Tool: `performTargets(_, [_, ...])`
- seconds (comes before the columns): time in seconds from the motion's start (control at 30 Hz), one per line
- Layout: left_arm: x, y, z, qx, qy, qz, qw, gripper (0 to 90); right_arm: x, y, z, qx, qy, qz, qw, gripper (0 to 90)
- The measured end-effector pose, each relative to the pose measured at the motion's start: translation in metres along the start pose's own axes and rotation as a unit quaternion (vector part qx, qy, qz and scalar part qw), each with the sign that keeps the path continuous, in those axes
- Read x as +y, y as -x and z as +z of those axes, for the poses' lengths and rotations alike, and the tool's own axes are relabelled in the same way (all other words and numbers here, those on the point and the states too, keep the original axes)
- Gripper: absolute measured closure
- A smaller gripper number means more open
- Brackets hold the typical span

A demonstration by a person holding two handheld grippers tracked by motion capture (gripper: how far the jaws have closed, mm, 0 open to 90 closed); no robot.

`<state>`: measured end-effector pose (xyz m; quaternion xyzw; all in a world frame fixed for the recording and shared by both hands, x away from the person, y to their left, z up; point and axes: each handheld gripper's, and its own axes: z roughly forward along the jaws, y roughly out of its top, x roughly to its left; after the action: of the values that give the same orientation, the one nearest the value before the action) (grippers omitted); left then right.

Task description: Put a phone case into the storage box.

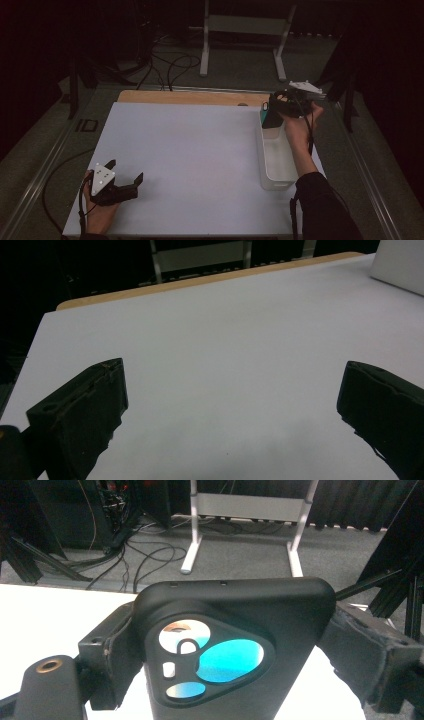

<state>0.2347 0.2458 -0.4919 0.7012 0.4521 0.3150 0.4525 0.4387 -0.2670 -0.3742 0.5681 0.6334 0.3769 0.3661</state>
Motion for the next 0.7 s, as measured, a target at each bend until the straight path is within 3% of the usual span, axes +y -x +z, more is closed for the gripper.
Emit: performTargets(0.7, [0.000,-0.001,-0.001,-0.001,0.001,-0.002,1.0000,0.5,-0.011,-0.005,0.015,-0.010,-0.024,-0.013,0.9996,14.5])
